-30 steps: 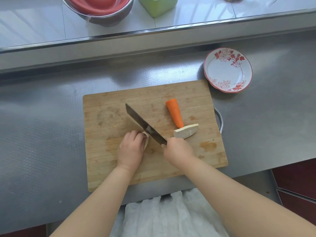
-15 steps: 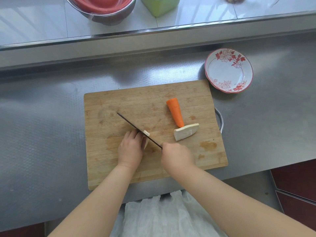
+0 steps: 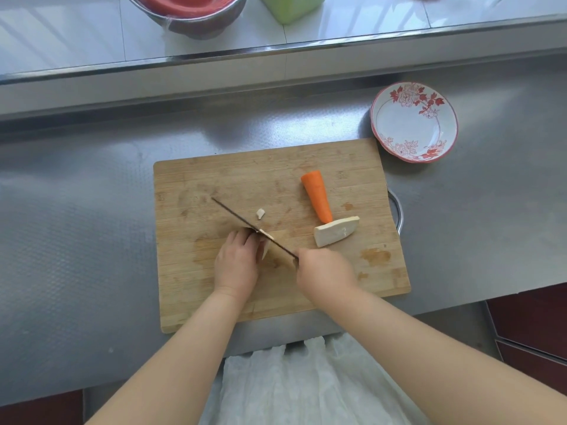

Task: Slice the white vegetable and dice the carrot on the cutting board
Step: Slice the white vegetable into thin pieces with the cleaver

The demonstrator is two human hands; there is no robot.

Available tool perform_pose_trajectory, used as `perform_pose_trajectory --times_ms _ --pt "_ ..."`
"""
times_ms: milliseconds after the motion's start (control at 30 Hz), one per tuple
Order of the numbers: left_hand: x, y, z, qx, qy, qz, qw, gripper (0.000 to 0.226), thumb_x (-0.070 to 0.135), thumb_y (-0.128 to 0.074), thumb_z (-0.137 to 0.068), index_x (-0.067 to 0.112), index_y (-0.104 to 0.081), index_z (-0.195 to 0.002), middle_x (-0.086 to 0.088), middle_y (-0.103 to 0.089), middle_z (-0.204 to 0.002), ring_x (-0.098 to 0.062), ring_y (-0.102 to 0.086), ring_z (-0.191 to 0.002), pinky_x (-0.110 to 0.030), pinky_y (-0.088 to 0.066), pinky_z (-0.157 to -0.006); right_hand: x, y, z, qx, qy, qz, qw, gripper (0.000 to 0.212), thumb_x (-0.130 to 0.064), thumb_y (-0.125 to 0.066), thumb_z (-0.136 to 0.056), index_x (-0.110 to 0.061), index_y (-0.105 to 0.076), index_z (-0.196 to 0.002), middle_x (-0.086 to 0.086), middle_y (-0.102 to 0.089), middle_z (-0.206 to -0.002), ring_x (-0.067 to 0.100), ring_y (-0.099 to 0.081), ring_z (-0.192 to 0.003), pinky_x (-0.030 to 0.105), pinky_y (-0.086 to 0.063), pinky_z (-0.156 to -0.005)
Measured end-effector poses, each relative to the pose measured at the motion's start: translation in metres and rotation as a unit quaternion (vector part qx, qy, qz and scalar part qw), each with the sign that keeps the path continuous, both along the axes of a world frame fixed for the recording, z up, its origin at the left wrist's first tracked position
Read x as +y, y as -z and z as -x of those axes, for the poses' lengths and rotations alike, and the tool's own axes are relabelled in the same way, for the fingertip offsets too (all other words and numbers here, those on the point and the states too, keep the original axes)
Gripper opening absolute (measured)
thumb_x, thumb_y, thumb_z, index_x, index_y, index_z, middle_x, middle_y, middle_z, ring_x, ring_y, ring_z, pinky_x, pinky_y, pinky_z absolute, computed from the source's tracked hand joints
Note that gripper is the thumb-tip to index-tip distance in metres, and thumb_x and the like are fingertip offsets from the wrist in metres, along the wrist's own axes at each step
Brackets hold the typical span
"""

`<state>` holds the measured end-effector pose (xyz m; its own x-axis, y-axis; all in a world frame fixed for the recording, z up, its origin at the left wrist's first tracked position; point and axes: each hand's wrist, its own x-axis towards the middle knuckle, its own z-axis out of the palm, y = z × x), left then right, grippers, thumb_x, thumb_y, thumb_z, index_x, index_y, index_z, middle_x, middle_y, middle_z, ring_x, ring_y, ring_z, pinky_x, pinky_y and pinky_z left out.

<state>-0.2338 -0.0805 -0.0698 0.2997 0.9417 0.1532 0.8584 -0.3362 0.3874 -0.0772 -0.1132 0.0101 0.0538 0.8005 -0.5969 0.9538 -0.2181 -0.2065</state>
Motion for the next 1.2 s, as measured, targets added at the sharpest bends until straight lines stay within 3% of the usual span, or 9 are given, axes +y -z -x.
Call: perform_pose_trajectory --times_ms 133,400,533,667,767,867,1000,1100,1200 --pt "-0.002 -0.002 0.001 -0.01 0.012 -0.022 1.0 0.028 0.022 -0.046 -0.085 0.004 -0.068 -0.08 -0.009 -0.063 -0.078 -0.031 -0.055 -0.067 -0.032 -0.045 -0.052 -0.007 -0.005 0.008 0.004 -0.001 0.014 1.0 0.027 -0.01 -0.041 -0.092 -0.019 -0.058 -0.111 0.008 -0.066 -0.092 0.031 -0.06 -0.08 0.029 -0.034 -0.056" --pt "-0.002 -0.002 0.001 -0.003 -0.006 0.005 1.0 0.03 0.025 -0.046 -0.084 0.004 -0.067 -0.079 -0.01 -0.063 -0.078 -0.032 -0.056 -0.069 -0.032 -0.044 -0.049 0.004 -0.007 0.017 -0.011 0.005 0.046 0.999 0.03 -0.002 -0.04 -0.089 -0.014 -0.055 -0.113 0.009 -0.064 -0.103 0.031 -0.062 -0.094 0.031 -0.041 -0.064" --pt "-0.004 0.004 0.002 0.012 -0.009 -0.001 1.0 0.019 0.02 -0.053 -0.086 0.008 -0.064 -0.075 -0.007 -0.058 -0.077 -0.029 -0.053 -0.068 -0.034 -0.042 -0.048 0.019 0.003 0.013 0.027 0.058 0.047 0.997 0.021 -0.016 -0.044 -0.095 -0.014 -0.059 -0.109 0.01 -0.064 -0.102 0.032 -0.062 -0.097 0.031 -0.042 -0.067" --pt "-0.008 0.002 0.002 0.007 -0.011 0.005 1.0 0.009 0.008 -0.071 -0.083 0.008 -0.065 -0.075 -0.006 -0.06 -0.081 -0.027 -0.052 -0.067 -0.032 -0.041 -0.047 0.025 0.003 -0.003 0.095 0.13 0.057 0.985 0.022 -0.031 -0.045 -0.099 -0.013 -0.057 -0.099 0.003 -0.055 -0.081 0.029 -0.06 -0.084 0.031 -0.044 -0.066" --pt "-0.005 0.0 0.001 0.01 -0.012 0.017 1.0 0.02 0.022 -0.055 -0.088 0.009 -0.066 -0.077 -0.007 -0.058 -0.079 -0.027 -0.053 -0.069 -0.031 -0.041 -0.048 0.01 0.003 -0.005 0.04 0.064 0.027 0.997 0.018 -0.024 -0.044 -0.097 -0.015 -0.058 -0.099 0.003 -0.062 -0.082 0.028 -0.06 -0.077 0.031 -0.044 -0.059" --pt "-0.005 -0.003 0.002 0.012 -0.006 0.019 1.0 0.032 0.03 -0.046 -0.087 0.007 -0.066 -0.08 -0.01 -0.061 -0.079 -0.031 -0.056 -0.071 -0.032 -0.044 -0.049 -0.008 0.001 0.001 0.006 0.003 0.002 1.0 0.019 -0.017 -0.042 -0.095 -0.018 -0.058 -0.105 0.006 -0.065 -0.088 0.028 -0.057 -0.073 0.027 -0.034 -0.051" --pt "-0.007 -0.004 0.003 0.011 -0.012 0.015 1.0 0.011 0.011 -0.071 -0.078 0.003 -0.068 -0.083 -0.012 -0.062 -0.079 -0.033 -0.059 -0.071 -0.034 -0.047 -0.051 -0.014 -0.006 0.009 0.002 0.0 0.003 1.0 0.024 -0.008 -0.041 -0.093 -0.018 -0.056 -0.11 0.008 -0.066 -0.087 0.028 -0.047 -0.065 0.025 -0.023 -0.042" --pt "-0.006 -0.001 0.003 0.007 -0.017 0.027 0.999 0.015 0.007 -0.077 -0.073 0.002 -0.068 -0.084 -0.013 -0.063 -0.08 -0.033 -0.059 -0.072 -0.033 -0.048 -0.052 -0.011 -0.009 0.013 0.002 0.002 0.024 1.0 0.03 -0.003 -0.041 -0.09 -0.017 -0.055 -0.112 0.008 -0.065 -0.093 0.029 -0.054 -0.073 0.026 -0.03 -0.047" --pt "-0.006 -0.001 0.003 -0.003 -0.015 0.019 1.0 0.021 0.02 -0.056 -0.084 0.003 -0.067 -0.082 -0.012 -0.062 -0.08 -0.033 -0.058 -0.073 -0.034 -0.048 -0.051 -0.005 -0.007 0.019 0.005 0.009 0.048 0.999 0.029 -0.001 -0.041 -0.09 -0.013 -0.055 -0.113 0.009 -0.065 -0.101 0.031 -0.062 -0.09 0.03 -0.038 -0.06"
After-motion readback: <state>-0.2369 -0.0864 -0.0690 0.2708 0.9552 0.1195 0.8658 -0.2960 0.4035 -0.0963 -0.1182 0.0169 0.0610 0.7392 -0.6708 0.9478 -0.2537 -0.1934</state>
